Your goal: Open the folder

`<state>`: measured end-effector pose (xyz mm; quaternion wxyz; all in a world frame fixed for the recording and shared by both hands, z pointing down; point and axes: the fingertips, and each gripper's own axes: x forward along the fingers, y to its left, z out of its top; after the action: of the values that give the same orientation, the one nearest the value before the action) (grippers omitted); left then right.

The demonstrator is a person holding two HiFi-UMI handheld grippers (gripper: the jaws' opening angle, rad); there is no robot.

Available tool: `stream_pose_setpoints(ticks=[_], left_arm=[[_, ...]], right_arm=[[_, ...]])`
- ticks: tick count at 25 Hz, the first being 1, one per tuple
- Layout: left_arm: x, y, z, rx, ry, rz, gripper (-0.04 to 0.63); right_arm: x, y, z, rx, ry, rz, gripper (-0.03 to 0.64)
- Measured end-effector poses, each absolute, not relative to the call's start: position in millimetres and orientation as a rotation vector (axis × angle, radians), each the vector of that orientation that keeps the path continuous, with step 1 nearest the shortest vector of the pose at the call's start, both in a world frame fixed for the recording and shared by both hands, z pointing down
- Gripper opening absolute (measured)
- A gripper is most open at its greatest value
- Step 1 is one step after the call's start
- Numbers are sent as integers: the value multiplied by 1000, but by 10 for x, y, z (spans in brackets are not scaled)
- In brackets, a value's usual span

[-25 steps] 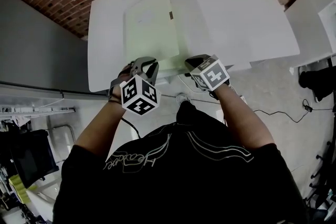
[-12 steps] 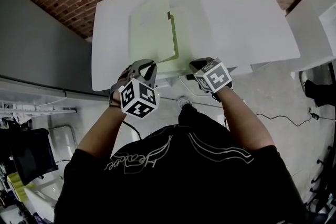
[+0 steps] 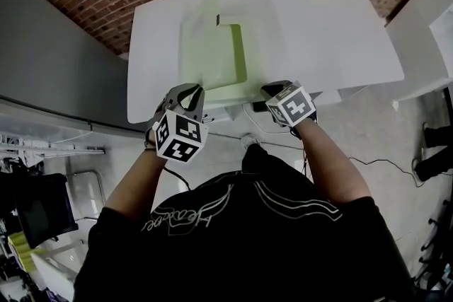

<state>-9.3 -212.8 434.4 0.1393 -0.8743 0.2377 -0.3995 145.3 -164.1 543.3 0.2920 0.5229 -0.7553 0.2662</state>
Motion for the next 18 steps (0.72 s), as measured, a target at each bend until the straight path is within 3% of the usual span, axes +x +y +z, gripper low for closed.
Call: stream_pose_setpoints(ticks=[18], left_arm=[[-535,-2325,4227,-2711,944,-1086,23]], right_arm=[[1522,-1605,5454,1371,-1966,668,3]])
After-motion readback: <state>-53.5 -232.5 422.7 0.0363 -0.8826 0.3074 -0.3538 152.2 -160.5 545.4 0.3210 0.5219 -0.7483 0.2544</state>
